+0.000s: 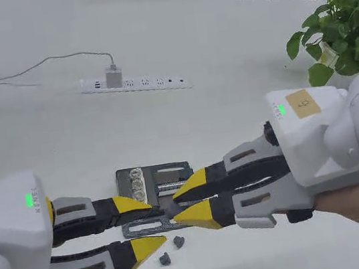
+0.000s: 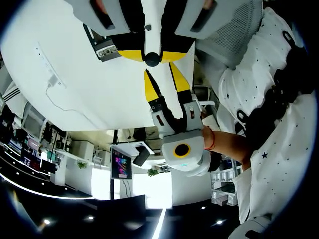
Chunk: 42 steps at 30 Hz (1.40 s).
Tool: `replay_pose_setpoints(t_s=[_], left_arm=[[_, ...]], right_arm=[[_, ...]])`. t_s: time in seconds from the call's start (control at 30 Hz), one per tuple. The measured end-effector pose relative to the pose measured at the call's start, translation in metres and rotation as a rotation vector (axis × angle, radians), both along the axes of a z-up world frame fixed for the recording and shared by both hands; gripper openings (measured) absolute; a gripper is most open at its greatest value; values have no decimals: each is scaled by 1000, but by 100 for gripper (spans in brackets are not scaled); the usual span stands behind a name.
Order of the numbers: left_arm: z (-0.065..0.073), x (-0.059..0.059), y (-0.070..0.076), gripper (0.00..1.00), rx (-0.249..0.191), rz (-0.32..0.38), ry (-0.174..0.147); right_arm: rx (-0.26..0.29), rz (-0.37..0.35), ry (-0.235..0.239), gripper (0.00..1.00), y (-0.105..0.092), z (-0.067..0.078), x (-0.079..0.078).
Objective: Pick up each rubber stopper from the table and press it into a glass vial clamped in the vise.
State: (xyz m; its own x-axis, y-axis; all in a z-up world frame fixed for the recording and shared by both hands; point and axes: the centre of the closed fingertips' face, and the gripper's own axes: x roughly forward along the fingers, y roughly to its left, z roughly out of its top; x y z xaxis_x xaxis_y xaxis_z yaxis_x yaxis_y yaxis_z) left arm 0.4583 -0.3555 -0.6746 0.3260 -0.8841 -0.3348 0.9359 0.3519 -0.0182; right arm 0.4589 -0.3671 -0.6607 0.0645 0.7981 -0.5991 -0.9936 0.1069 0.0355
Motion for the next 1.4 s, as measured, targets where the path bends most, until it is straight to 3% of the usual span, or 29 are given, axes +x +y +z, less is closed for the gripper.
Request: replay_pose_setpoints(t_s=[0.23, 0.37, 0.7, 1.03, 1.17, 1.27, 1.4], left_arm=[[-8, 12, 20, 32, 29, 65, -10], [-13, 18, 30, 33, 46, 89, -17], [-24, 27, 45, 43, 56, 134, -12], [-36, 35, 57, 57, 52, 156, -9], [-39, 38, 60, 65, 54, 150, -29], [-44, 40, 62, 68, 53, 153, -12], [-49, 43, 62, 75, 51, 152, -17]], right_arm=[[-12, -34, -2, 6, 3, 0, 18], [-19, -47, -2, 6, 5, 1, 30], [-54, -85, 5, 6, 11, -5, 65], [-148, -85, 13, 6, 22, -33, 106], [-185, -79, 16, 6, 24, -47, 117], [-217, -72, 23, 6, 25, -59, 123], [-276, -71, 28, 6, 24, -79, 130]])
